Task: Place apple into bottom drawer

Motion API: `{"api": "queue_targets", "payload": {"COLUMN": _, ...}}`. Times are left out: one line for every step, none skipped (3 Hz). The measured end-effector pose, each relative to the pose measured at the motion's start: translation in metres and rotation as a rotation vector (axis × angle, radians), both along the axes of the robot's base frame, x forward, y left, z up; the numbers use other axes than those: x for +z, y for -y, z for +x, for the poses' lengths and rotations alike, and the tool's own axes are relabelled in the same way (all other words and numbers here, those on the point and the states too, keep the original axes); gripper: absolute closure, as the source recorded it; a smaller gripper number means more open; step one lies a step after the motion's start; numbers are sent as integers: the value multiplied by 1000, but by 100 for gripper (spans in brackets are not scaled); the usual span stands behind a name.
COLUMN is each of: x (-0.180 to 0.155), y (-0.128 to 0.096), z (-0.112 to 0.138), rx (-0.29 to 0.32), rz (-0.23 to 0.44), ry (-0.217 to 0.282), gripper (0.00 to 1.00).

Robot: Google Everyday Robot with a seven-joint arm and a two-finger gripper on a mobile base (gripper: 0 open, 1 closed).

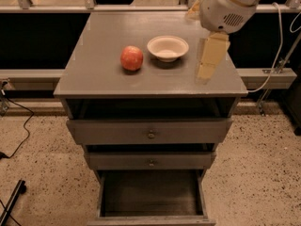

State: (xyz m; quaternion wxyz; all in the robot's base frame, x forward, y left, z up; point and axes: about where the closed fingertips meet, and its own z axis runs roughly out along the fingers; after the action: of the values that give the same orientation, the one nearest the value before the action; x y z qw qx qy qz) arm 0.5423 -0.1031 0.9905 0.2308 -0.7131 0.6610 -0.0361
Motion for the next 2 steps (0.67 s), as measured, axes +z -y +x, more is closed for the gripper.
{"api": "queue_targets", "payload": {"x": -14, "y": -31, "z": 32, "rx": 54, "rz": -2, "ry": -31, "gripper": 0}}
{"api": "queue_targets", "payload": {"x": -32, "y": -53, "z": 61, "rx": 67, "rz": -11, "ry": -62, "gripper": 0}}
